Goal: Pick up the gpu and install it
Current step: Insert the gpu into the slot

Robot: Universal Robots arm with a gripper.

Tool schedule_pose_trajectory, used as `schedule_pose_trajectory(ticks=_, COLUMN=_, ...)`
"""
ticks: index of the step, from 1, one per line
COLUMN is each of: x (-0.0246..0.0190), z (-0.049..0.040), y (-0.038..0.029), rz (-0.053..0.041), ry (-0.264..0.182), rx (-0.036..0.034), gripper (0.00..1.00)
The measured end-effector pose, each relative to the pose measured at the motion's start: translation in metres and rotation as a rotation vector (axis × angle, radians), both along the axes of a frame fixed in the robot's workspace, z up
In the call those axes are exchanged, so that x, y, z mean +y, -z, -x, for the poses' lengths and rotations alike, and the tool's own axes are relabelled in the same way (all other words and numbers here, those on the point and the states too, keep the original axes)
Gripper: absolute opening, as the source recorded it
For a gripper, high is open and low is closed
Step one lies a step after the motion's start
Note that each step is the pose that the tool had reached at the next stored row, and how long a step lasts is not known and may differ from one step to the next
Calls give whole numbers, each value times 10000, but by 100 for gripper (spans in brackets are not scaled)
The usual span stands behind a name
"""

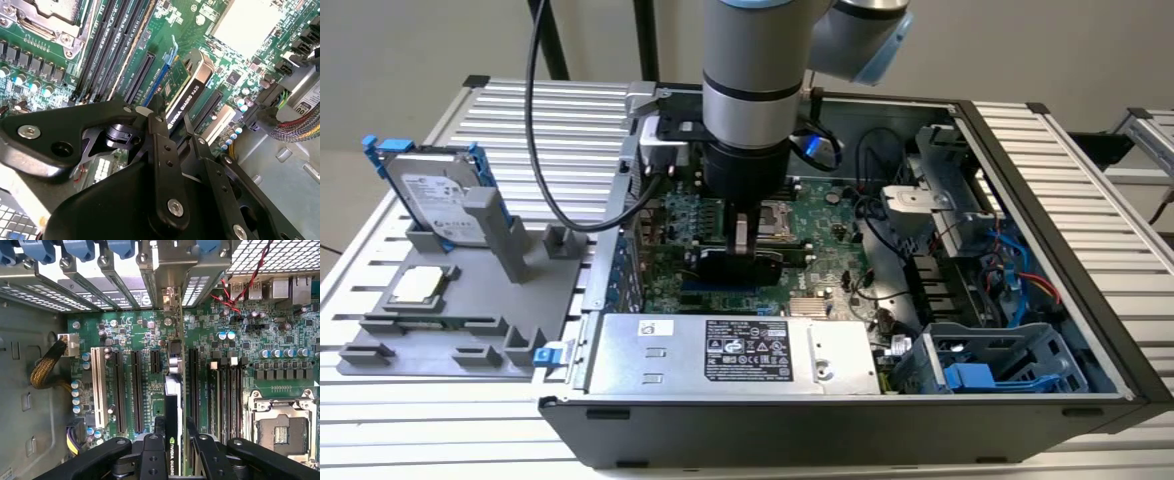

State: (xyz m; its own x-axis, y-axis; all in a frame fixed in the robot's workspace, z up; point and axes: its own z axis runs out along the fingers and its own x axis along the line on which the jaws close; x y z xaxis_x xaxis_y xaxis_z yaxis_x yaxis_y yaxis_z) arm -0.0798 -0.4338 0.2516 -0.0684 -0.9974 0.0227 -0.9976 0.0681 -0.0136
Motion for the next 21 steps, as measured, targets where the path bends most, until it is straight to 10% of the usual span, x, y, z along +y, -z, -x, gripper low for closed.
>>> schedule_pose_trajectory(ticks=21, x=-21, z=-4, y=3, rz=-6, ry=-2, rx=-4, gripper=0)
